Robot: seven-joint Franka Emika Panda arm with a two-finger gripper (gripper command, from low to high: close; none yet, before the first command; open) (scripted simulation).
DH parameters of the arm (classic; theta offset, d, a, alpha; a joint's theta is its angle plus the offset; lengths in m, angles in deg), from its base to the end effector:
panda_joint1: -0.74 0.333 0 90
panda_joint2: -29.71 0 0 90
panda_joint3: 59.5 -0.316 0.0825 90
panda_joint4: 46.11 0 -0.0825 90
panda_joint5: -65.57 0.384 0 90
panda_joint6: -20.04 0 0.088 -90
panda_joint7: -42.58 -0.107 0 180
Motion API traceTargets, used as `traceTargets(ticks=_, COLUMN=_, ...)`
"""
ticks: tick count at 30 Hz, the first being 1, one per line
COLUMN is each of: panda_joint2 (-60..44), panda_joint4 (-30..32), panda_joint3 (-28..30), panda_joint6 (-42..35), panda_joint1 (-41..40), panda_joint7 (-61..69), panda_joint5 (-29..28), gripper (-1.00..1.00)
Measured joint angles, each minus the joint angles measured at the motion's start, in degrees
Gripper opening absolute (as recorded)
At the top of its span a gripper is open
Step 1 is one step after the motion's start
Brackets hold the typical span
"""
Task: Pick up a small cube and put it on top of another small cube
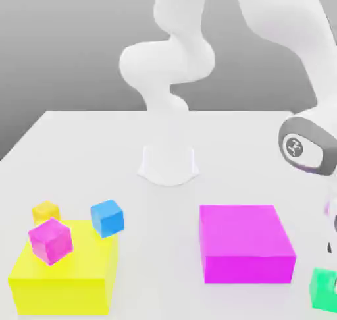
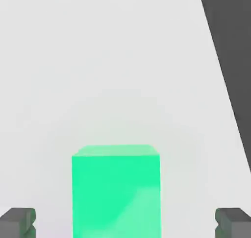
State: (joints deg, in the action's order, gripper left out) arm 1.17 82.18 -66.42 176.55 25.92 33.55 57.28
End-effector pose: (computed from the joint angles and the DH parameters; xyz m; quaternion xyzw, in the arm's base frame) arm 0.4514 0.2932 0.1452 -0.9663 -0.2575 -0.0006 0.0002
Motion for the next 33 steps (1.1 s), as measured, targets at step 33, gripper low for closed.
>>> traceTargets(ticks=33, panda_joint2=28.8, panda_joint4=13.0, panda_joint3=23.7, panda_joint6=-15.5, panda_joint1=-34.3, panda_joint7=-1.3, panda_joint5=8.7, gripper=-1.0)
